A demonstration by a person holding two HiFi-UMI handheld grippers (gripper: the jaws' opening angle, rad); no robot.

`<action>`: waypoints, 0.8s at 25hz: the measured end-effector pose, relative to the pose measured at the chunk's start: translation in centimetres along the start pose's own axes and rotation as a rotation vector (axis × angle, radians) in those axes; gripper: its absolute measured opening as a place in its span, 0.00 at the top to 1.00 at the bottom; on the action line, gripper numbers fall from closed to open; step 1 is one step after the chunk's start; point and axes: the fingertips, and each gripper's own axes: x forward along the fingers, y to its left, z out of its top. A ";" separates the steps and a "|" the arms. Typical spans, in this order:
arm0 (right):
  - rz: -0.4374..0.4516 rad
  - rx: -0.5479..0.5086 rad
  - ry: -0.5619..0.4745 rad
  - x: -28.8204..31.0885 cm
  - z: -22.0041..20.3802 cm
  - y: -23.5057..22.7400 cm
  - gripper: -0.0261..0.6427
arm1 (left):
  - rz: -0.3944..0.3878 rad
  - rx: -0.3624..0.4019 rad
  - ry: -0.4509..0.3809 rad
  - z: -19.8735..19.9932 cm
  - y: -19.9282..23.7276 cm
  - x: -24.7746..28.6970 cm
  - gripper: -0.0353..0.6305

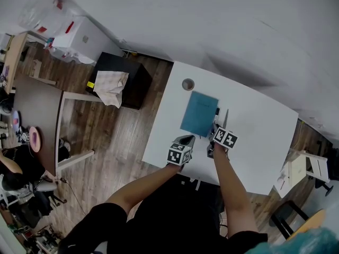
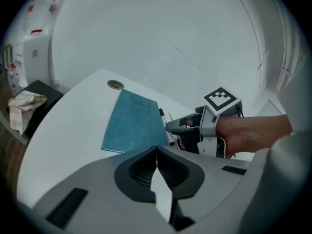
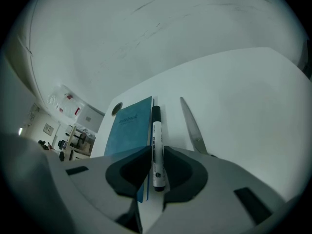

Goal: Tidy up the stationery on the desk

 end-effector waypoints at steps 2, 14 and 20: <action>-0.005 -0.013 0.005 -0.1 -0.3 0.0 0.84 | 0.001 0.000 -0.001 -0.2 -0.1 -0.1 0.93; 0.004 0.077 -0.011 -0.4 -1.1 -0.2 0.84 | 0.001 0.005 -0.004 -1.4 -1.1 -1.0 0.93; 0.012 0.054 -0.039 -0.9 -0.6 -0.3 0.84 | 0.003 0.004 -0.007 -2.0 -1.1 -1.5 0.93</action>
